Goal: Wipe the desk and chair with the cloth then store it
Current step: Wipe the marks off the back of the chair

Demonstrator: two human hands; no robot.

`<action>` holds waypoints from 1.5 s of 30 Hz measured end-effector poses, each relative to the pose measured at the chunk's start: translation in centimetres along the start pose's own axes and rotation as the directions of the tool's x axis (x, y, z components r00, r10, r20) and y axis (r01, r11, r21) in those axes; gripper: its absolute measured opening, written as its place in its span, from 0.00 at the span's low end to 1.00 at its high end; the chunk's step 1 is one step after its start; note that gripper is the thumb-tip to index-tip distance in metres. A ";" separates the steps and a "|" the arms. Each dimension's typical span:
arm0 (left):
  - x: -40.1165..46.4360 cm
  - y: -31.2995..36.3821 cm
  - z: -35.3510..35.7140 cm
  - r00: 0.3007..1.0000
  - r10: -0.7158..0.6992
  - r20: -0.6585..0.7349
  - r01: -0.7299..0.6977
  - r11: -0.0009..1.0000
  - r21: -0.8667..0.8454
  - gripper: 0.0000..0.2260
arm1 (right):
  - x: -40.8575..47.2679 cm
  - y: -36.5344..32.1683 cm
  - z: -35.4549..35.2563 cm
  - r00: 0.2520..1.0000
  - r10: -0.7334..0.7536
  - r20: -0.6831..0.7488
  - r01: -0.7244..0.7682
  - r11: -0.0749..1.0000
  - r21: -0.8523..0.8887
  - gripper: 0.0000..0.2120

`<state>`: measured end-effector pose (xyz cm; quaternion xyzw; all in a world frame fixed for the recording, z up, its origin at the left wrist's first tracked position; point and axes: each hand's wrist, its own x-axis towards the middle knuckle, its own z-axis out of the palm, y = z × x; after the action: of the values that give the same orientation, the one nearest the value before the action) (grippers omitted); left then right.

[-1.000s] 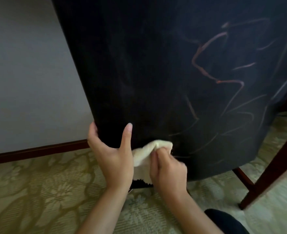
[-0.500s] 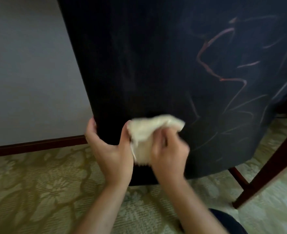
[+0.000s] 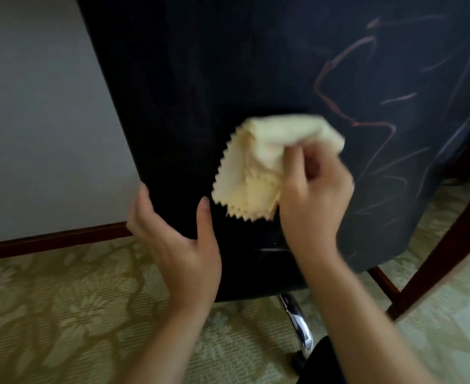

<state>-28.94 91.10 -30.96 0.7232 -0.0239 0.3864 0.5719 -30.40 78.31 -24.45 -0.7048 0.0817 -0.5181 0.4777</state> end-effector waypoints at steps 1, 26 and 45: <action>-0.2 0.0 0.1 0.998 0.064 0.003 -0.064 0.997 0.043 0.32 | -2.0 2.1 -0.4 0.995 0.094 -0.014 -0.094 0.996 0.007 0.14; -1.0 1.8 1.8 0.782 0.546 0.301 -0.614 0.758 0.220 0.29 | -6.0 6.7 -2.4 0.930 0.365 0.032 -0.366 0.931 0.016 0.17; 0.2 -0.4 2.1 0.730 0.603 0.321 -0.657 0.750 0.084 0.21 | -9.6 10.0 -2.9 0.832 0.552 0.050 -0.555 0.828 0.078 0.15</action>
<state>-27.49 89.49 -31.24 0.7693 -0.3099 0.4549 0.3244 -33.24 77.14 -38.32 -0.6354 0.2529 -0.3517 0.6393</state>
